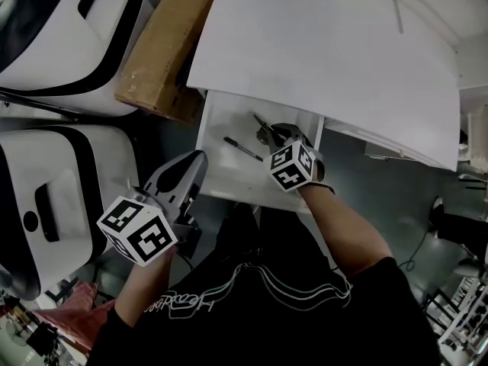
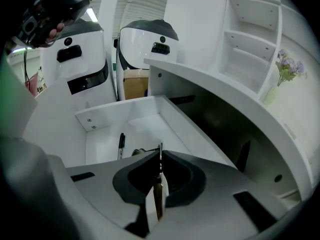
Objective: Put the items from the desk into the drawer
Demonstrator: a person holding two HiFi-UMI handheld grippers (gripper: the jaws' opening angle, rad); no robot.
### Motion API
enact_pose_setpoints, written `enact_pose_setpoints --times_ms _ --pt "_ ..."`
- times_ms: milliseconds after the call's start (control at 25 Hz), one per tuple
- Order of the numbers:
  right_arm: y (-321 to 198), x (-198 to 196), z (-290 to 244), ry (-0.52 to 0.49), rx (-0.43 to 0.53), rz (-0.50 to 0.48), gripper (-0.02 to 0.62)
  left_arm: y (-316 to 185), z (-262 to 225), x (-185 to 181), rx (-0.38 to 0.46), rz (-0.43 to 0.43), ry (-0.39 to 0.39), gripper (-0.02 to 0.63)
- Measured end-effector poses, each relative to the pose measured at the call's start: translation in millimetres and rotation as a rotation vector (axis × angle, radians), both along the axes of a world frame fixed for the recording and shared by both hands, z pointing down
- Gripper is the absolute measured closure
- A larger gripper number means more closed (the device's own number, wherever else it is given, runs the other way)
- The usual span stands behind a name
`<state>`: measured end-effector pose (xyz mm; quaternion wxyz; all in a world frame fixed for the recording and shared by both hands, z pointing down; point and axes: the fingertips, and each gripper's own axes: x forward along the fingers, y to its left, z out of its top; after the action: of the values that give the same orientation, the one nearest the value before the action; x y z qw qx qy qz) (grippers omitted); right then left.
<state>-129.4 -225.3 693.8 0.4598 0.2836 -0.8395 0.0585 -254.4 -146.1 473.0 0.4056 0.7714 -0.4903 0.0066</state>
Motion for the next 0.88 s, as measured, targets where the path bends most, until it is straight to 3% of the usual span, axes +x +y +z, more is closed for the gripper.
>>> enact_pose_setpoints --times_ms 440,560,640,760,880 --pt "23.2 -4.1 41.4 0.103 -0.059 -0.065 0.546 13.2 14.2 -12.0 -0.028 -0.007 0.006 0.584" --pt "34.5 -6.4 52.6 0.110 -0.136 -0.058 0.543 18.0 19.4 -14.2 -0.038 -0.006 0.010 0.584" --pt "38.9 -7.7 53.9 0.073 -0.185 -0.026 0.522 21.0 24.8 -14.8 -0.044 -0.005 0.016 0.584" --pt "39.4 -7.1 42.0 -0.028 -0.239 0.025 0.424 25.2 31.5 -13.7 -0.046 -0.008 0.033 0.584" --pt "36.5 3.1 11.7 -0.135 -0.257 0.084 0.410 30.5 32.5 -9.2 -0.037 0.000 0.045 0.584"
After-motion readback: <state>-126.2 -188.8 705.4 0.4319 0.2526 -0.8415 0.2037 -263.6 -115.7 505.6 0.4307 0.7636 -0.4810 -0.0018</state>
